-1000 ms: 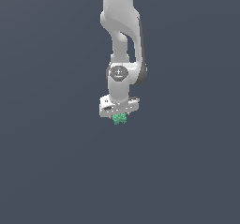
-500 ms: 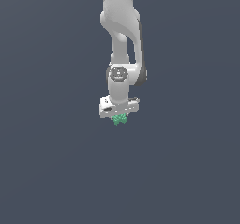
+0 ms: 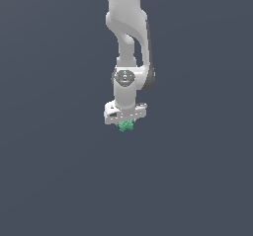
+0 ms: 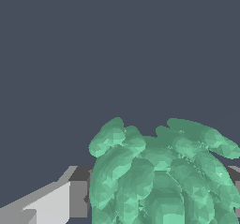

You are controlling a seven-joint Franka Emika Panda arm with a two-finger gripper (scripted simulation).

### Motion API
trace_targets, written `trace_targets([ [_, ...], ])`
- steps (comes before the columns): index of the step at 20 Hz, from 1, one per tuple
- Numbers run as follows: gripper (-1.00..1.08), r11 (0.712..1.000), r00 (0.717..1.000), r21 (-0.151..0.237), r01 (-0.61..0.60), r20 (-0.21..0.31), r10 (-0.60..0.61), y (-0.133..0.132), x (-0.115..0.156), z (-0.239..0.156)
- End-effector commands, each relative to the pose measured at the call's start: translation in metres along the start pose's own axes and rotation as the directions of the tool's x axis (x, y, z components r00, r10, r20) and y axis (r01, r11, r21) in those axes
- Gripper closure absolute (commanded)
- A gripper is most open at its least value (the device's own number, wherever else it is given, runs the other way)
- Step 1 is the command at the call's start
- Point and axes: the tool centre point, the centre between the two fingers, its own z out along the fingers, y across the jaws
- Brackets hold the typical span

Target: Pick up the object and move it to a goal position.

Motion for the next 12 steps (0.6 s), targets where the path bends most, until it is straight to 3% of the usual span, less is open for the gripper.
trace_targets([
  [1, 1.08, 1.000, 1.000, 0.000, 0.000, -0.001, 0.000, 0.002, 0.003, -0.007],
  [12, 1.08, 1.000, 1.000, 0.000, 0.000, -0.001, 0.000, 0.017, 0.036, -0.070],
])
